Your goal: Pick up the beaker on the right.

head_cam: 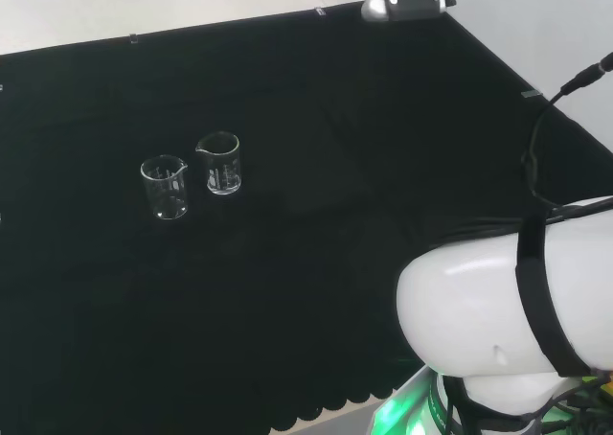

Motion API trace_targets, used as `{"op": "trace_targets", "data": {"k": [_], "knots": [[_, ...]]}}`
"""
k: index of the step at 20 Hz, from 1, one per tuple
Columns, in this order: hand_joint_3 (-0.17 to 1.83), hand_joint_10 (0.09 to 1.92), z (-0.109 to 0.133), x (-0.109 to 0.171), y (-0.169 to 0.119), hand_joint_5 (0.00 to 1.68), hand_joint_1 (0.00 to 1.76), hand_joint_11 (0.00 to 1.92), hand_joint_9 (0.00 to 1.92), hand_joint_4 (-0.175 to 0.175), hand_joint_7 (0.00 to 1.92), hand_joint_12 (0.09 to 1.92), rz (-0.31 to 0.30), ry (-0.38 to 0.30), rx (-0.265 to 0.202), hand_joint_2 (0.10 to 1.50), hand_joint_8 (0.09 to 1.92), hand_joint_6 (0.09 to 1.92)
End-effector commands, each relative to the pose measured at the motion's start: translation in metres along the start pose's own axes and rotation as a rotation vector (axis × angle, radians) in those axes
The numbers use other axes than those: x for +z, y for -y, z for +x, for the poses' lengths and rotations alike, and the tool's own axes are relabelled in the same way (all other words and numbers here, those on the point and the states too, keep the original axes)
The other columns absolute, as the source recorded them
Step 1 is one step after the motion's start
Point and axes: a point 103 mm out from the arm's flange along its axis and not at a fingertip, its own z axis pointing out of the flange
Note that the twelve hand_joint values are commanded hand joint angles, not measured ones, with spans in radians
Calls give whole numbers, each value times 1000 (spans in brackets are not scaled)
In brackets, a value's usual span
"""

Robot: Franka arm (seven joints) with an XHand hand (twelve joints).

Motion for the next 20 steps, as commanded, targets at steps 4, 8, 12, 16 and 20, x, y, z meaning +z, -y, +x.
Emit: {"op": "trace_targets", "data": {"k": [4, 8, 12, 16, 20], "knots": [[904, 700, -41, 11, -2, 212, 491, 0, 119, -79, 90, 842, -1, -47, 15, 755, 642, 87], [970, 719, -58, 17, -4, 238, 600, 0, 151, -85, 120, 935, -4, -72, 22, 643, 679, 87], [992, 723, -61, 30, -14, 248, 632, 0, 169, -88, 128, 977, -11, -101, 4, 614, 692, 87], [1001, 722, -60, 53, -40, 254, 648, 0, 185, -89, 143, 1005, -1, -123, -5, 603, 699, 87], [1019, 719, -72, 74, -69, 262, 684, 0, 214, -90, 161, 1056, -5, -144, -23, 569, 701, 87]]}}
